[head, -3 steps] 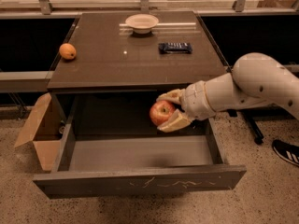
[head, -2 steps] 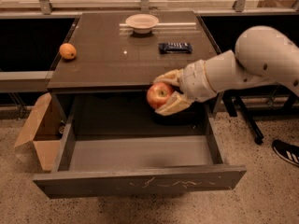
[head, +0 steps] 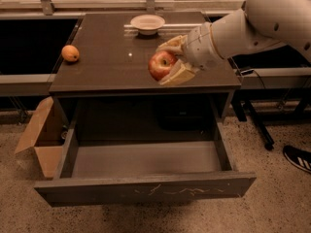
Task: Pick apple from top drawer and place on counter
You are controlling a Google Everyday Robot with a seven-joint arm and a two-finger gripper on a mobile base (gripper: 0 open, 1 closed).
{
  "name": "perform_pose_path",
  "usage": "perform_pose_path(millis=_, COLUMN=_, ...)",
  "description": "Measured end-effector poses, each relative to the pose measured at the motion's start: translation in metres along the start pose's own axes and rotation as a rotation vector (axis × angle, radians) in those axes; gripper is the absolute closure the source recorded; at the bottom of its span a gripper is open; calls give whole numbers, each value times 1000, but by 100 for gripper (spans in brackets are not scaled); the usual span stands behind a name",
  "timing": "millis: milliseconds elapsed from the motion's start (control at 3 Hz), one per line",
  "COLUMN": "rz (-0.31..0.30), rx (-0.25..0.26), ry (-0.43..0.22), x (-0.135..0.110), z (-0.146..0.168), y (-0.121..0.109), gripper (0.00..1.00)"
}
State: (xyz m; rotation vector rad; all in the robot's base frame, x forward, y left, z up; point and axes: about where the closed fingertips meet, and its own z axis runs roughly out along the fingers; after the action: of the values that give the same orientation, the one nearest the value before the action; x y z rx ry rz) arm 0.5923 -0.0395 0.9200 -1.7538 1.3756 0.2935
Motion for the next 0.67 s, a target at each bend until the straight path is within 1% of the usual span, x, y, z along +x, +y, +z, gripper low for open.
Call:
perform_pose_path(millis=333, rz=1, rx=-3, ry=0, x=1, z=1, y=1, gripper=100)
perform_pose_path(millis=667, rz=41, rx=28, ry=-1, x=11, z=7, y=-11, gripper=100)
